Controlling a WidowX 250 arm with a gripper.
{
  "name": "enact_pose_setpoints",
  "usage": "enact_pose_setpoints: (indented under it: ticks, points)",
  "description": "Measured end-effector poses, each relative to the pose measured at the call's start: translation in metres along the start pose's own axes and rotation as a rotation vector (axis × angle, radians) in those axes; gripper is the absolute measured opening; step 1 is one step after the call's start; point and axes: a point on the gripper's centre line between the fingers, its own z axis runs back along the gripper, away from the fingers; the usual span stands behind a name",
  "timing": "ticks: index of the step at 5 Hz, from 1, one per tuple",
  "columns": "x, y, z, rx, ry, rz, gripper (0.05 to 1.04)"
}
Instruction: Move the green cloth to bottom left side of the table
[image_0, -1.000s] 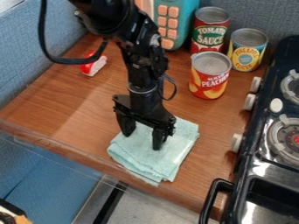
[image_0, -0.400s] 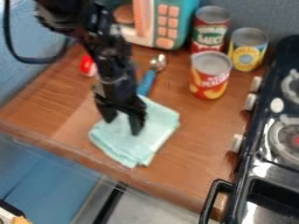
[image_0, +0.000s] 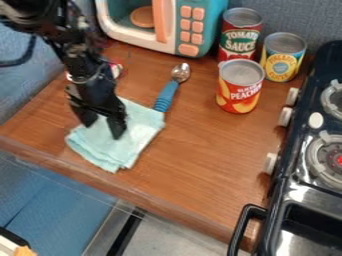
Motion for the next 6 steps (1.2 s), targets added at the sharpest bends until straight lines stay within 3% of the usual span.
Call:
enact_pose_setpoints:
  ticks: [4, 5, 6]
  points:
    - [-0.006, 0.05, -0.002, 0.027, 0.041, 0.02, 1.001]
    - [-0.008, 0.045, 0.001, -0.006, 0.056, 0.049, 1.0]
    - [-0.01, 0.036, 0.017, -0.036, 0.087, 0.135, 1.0]
